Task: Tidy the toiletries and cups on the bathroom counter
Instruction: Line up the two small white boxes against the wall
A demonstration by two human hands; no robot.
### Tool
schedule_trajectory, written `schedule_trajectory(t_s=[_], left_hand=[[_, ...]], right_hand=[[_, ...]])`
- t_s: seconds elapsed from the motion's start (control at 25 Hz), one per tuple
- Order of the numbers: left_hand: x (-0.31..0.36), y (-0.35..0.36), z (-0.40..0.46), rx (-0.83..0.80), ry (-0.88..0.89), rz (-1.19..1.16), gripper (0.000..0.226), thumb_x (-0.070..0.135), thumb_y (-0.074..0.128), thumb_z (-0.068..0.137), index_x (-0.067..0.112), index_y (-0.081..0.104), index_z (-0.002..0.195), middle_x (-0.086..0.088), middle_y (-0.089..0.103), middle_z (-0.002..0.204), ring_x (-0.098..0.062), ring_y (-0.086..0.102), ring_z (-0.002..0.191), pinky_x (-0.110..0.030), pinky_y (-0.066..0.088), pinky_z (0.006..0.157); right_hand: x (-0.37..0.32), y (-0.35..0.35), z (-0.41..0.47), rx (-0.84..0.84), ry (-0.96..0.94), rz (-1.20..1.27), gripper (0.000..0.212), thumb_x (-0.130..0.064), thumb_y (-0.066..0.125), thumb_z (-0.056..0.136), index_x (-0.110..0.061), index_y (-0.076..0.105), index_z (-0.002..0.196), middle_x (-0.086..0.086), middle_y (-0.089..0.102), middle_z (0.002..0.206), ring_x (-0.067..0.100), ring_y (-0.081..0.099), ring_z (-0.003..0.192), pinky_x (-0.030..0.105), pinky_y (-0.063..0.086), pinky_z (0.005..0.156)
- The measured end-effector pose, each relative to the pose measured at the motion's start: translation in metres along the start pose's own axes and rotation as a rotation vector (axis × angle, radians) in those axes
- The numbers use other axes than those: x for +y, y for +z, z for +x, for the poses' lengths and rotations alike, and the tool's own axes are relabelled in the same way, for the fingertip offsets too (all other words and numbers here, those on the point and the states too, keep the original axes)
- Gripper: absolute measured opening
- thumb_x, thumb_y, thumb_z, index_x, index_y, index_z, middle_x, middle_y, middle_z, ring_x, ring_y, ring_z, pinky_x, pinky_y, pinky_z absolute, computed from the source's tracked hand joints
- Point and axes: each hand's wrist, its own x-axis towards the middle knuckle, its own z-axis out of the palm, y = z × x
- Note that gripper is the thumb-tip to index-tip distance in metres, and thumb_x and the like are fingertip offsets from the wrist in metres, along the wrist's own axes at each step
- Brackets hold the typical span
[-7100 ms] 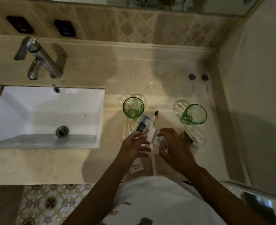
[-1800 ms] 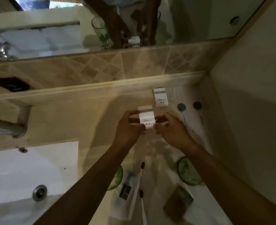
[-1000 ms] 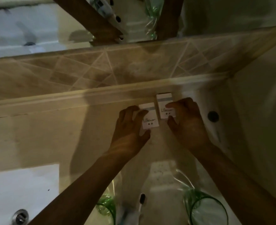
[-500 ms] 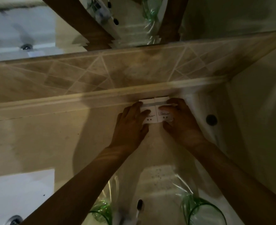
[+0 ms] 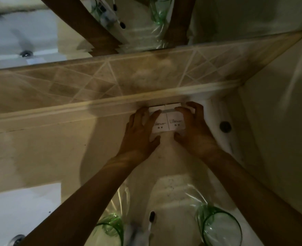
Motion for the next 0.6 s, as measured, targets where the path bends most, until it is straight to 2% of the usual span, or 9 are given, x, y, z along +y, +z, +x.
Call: schedule_trajectory(t_s=[0.08,0.16,0.24,0.32,0.36,0.48,0.6], left_hand=[[0.005,-0.012,-0.011,0.020,-0.054,-0.075,0.072,0.031,0.070,0.086,0.029,0.034,0.149,-0.002,0.026,0.152,-0.022,0.027,0.138,-0.038,0.038,0.110],[0.015,-0.026,-0.025,0.092,-0.058,-0.122,0.061,0.026,0.068,0.089,0.023,0.043,0.144,-0.003,0.040,0.143,-0.019,0.040,0.129,-0.034,0.043,0.104],[0.030,-0.044,-0.043,0.150,-0.072,-0.204,0.048,0.020,0.067,0.089,0.019,0.054,0.135,-0.003,0.056,0.127,-0.012,0.057,0.105,-0.031,0.052,0.091],[0.047,-0.062,-0.070,0.175,-0.070,-0.277,0.030,0.017,0.066,0.091,0.019,0.063,0.121,0.004,0.064,0.105,-0.001,0.059,0.079,-0.025,0.053,0.075],[0.057,-0.071,-0.089,0.192,-0.055,-0.300,0.022,0.016,0.066,0.091,0.019,0.066,0.112,0.007,0.065,0.096,0.000,0.059,0.072,-0.023,0.052,0.070],[0.080,-0.078,-0.164,0.205,-0.060,-0.392,0.009,0.014,0.066,0.091,0.019,0.070,0.098,0.011,0.066,0.083,0.000,0.061,0.068,-0.011,0.047,0.064],[0.084,-0.064,-0.239,0.142,-0.185,-0.514,0.012,0.016,0.064,0.093,0.026,0.070,0.092,0.015,0.068,0.079,-0.001,0.065,0.072,-0.015,0.051,0.064]], right_hand=[[0.003,-0.002,-0.016,0.034,-0.054,0.008,0.077,-0.023,0.076,0.079,-0.033,0.033,0.142,-0.013,0.009,0.149,0.023,0.044,0.132,0.045,0.052,0.101],[0.002,-0.006,-0.036,0.073,-0.047,0.030,0.067,-0.025,0.073,0.081,-0.030,0.039,0.139,-0.006,0.018,0.148,0.025,0.048,0.128,0.040,0.054,0.098],[-0.006,-0.012,-0.061,0.094,-0.020,0.114,0.054,-0.026,0.067,0.083,-0.029,0.047,0.132,-0.004,0.028,0.141,0.022,0.050,0.123,0.039,0.054,0.097],[-0.018,-0.018,-0.092,0.139,-0.069,0.183,0.041,-0.022,0.064,0.084,-0.026,0.054,0.123,-0.003,0.039,0.133,0.016,0.053,0.118,0.036,0.053,0.096],[-0.026,-0.020,-0.110,0.156,-0.104,0.191,0.035,-0.021,0.064,0.085,-0.026,0.057,0.119,-0.004,0.045,0.128,0.013,0.054,0.115,0.033,0.052,0.095],[-0.047,-0.015,-0.170,0.157,-0.162,0.207,0.020,-0.021,0.061,0.089,-0.030,0.062,0.107,-0.012,0.053,0.112,0.005,0.053,0.105,0.021,0.045,0.091],[-0.054,0.006,-0.219,0.166,-0.149,0.212,0.017,-0.018,0.062,0.091,-0.031,0.065,0.101,-0.012,0.059,0.102,0.002,0.056,0.093,0.017,0.048,0.082]])
